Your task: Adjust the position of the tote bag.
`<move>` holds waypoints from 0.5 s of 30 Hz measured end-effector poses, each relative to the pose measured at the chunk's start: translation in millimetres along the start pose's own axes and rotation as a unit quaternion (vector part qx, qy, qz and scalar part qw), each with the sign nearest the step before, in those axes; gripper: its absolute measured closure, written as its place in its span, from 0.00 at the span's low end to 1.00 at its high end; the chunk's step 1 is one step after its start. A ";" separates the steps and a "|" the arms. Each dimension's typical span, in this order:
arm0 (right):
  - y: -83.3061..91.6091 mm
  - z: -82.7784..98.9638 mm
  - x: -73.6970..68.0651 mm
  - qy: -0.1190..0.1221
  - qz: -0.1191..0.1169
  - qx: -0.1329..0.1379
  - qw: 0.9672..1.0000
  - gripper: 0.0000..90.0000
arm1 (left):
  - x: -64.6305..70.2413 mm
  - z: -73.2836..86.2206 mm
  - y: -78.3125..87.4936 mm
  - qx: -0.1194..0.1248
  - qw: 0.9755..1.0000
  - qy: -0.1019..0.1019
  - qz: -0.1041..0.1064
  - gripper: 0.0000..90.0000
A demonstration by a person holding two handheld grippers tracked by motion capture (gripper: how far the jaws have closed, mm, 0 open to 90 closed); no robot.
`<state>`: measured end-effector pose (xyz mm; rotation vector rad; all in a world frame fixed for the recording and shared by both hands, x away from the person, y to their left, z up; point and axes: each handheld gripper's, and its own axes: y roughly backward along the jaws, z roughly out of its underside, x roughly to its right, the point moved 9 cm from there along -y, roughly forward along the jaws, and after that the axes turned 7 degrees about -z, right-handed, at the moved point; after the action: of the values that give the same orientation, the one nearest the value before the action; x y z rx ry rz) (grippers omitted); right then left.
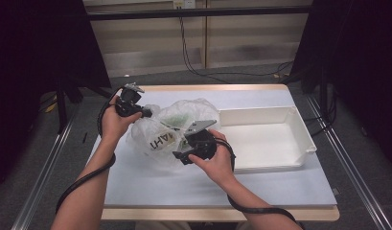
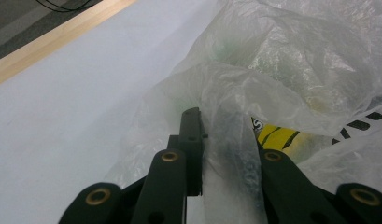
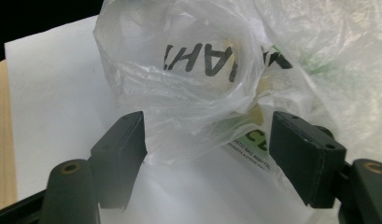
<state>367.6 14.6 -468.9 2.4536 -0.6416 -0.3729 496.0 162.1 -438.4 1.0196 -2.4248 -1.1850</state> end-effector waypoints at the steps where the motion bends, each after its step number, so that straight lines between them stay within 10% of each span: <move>1: -0.1 -0.2 0.5 0.001 0.002 0.000 1.000 0.28 | 0.4 -0.2 -0.3 0.001 1.000 0.000 0.002 0.88; 15: 1.7 -1.9 9.1 0.012 0.021 0.000 1.000 0.22 | -1.5 2.2 0.7 0.000 1.000 -0.004 0.002 0.88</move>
<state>375.4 9.5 -467.5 2.4374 -0.6827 -0.3261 495.7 164.7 -439.1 1.0119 -2.4316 -1.1897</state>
